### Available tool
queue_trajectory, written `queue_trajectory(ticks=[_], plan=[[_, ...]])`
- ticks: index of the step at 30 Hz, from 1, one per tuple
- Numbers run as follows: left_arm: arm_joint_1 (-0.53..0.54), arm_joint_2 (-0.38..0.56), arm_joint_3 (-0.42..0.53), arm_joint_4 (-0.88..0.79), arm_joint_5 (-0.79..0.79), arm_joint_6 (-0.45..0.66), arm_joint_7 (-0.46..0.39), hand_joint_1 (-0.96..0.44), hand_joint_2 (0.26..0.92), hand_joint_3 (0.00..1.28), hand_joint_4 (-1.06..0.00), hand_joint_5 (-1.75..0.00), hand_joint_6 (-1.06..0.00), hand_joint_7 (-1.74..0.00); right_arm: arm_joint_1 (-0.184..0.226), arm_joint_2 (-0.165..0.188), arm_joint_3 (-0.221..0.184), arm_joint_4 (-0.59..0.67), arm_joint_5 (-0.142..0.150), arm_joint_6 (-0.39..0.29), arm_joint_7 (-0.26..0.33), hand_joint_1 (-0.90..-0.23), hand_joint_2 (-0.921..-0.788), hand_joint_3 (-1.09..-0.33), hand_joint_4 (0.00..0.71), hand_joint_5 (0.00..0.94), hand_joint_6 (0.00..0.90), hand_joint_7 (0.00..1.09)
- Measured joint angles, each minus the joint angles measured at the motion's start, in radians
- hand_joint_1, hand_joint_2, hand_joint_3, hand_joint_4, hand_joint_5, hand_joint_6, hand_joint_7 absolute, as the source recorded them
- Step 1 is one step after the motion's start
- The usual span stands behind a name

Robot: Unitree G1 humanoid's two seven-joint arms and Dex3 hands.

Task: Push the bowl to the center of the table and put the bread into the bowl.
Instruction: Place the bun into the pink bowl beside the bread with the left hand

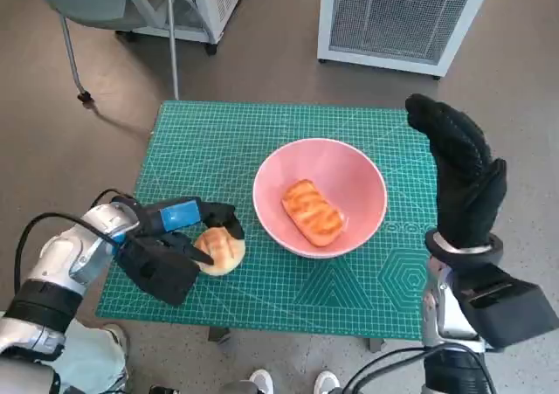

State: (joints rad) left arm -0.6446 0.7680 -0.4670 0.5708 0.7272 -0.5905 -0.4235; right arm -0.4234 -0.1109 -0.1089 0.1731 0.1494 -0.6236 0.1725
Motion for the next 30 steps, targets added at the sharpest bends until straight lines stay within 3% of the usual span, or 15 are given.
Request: queue_trajectory(ticks=[11,22,30], plan=[[-0.010,0.043,0.064,-0.015,-0.048,-0.024,-0.030,0.00,0.920,0.07,-0.70,-1.10,-0.61,-1.23,0.000,0.000,0.001,0.000,0.002,0.000,0.000,-0.408,-0.921,-0.683,0.331,0.020,-0.001,0.78],[-0.057,0.103,0.268,-0.209,-0.201,0.057,-0.054,0.00,0.920,0.04,-0.73,-1.08,-0.65,-1.19,0.000,0.000,0.001,0.001,0.004,0.001,0.000,-0.411,-0.921,-0.681,0.334,0.023,-0.001,0.78],[-0.105,0.095,0.333,-0.342,-0.277,0.085,-0.063,0.00,0.920,0.05,-0.71,-1.08,-0.65,-1.21,0.000,0.001,0.003,0.001,0.004,0.002,0.000,-0.412,-0.921,-0.679,0.338,0.026,-0.001,0.78]])
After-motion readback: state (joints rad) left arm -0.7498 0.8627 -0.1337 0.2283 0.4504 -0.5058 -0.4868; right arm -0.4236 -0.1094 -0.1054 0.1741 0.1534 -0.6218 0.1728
